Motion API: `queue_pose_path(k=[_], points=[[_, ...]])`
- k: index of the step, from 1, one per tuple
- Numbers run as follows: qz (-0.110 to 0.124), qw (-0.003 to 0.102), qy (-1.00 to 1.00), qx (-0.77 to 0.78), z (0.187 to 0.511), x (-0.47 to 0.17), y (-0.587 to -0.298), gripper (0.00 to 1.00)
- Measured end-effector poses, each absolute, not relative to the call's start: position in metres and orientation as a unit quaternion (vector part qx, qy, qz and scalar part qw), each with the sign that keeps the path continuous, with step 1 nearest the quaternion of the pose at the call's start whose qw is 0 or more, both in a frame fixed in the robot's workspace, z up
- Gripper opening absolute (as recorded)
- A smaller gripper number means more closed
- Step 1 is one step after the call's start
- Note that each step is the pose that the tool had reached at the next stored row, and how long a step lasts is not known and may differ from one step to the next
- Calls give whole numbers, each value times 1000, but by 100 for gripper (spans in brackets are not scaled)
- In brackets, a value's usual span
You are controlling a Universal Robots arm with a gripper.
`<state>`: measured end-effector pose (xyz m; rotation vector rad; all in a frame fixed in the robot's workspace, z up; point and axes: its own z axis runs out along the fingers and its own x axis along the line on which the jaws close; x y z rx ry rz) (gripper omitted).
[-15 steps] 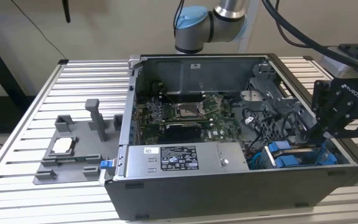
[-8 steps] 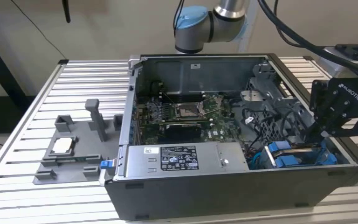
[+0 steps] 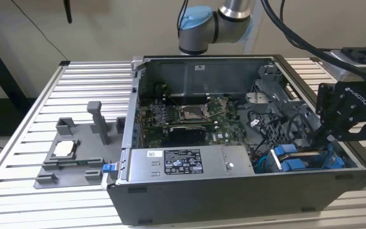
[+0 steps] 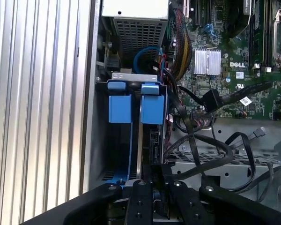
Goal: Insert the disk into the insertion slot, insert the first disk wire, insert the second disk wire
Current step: 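Insert the first disk wire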
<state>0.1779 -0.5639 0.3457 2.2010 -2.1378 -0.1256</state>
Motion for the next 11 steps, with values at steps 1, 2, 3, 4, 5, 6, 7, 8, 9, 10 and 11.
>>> queue_pose_path(k=[1,2,3,4,5,6,7,8,9,10,11], points=[[-41,35,-697,715,345,178,-564,19],[-41,35,-698,714,345,178,-563,19],[-41,35,-699,713,345,178,-563,19],[-41,35,-701,711,345,178,-563,19],[-41,35,-702,710,344,178,-562,19],[-41,35,-702,710,344,178,-562,19],[-41,35,-703,709,344,178,-562,19],[-41,35,-703,709,344,178,-562,19],[-41,35,-704,708,344,178,-562,19],[-41,35,-704,708,343,178,-562,19],[-41,35,-705,708,343,178,-562,19]])
